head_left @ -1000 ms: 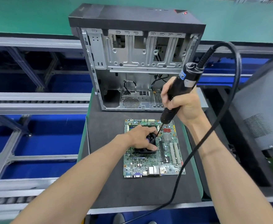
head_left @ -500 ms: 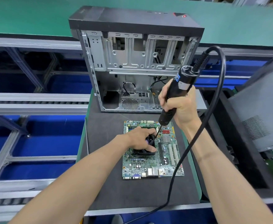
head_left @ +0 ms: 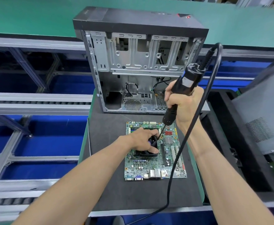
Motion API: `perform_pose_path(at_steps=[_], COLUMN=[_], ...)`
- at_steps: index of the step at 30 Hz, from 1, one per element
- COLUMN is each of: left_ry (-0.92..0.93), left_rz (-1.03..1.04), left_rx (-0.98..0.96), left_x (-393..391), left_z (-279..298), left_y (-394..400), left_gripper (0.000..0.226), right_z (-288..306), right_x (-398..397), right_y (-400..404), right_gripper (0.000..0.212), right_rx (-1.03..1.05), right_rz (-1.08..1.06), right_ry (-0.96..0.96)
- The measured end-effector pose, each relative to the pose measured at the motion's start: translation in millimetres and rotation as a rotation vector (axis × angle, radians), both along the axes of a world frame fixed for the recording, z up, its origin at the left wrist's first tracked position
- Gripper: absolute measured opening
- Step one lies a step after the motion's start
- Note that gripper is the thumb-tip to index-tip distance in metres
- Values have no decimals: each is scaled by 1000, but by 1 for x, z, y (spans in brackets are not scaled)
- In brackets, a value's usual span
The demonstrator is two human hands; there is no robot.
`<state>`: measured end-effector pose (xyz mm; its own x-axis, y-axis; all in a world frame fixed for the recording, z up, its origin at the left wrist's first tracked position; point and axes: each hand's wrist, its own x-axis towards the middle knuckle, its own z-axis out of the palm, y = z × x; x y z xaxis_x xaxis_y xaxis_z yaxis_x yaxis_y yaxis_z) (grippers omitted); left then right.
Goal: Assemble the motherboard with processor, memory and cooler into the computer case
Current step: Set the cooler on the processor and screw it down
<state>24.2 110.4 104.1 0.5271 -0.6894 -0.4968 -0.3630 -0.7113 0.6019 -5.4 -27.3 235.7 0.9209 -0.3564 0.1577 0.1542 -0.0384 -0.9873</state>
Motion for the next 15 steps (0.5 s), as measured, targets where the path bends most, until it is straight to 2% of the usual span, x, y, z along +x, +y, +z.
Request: perform_pose_path(at_steps=[3, 5, 9, 15], left_ry=[-2, -12, -20, 15], left_rz=[4, -5, 0, 19], left_rx=[-18, -27, -69, -70], left_x=[0, 1, 0, 0], left_z=[-1, -3, -5, -2], left_y=[1, 1, 3, 3], left_gripper=[55, 53, 52, 53], right_z=[2, 2, 7, 8], right_x=[-4, -4, -5, -4], right_y=[3, 0, -5, -7], right_gripper=[30, 27, 25, 23], right_rx=[152, 166, 144, 193], right_rz=[-70, -35, 14, -82], right_ry=[-135, -178, -189, -174])
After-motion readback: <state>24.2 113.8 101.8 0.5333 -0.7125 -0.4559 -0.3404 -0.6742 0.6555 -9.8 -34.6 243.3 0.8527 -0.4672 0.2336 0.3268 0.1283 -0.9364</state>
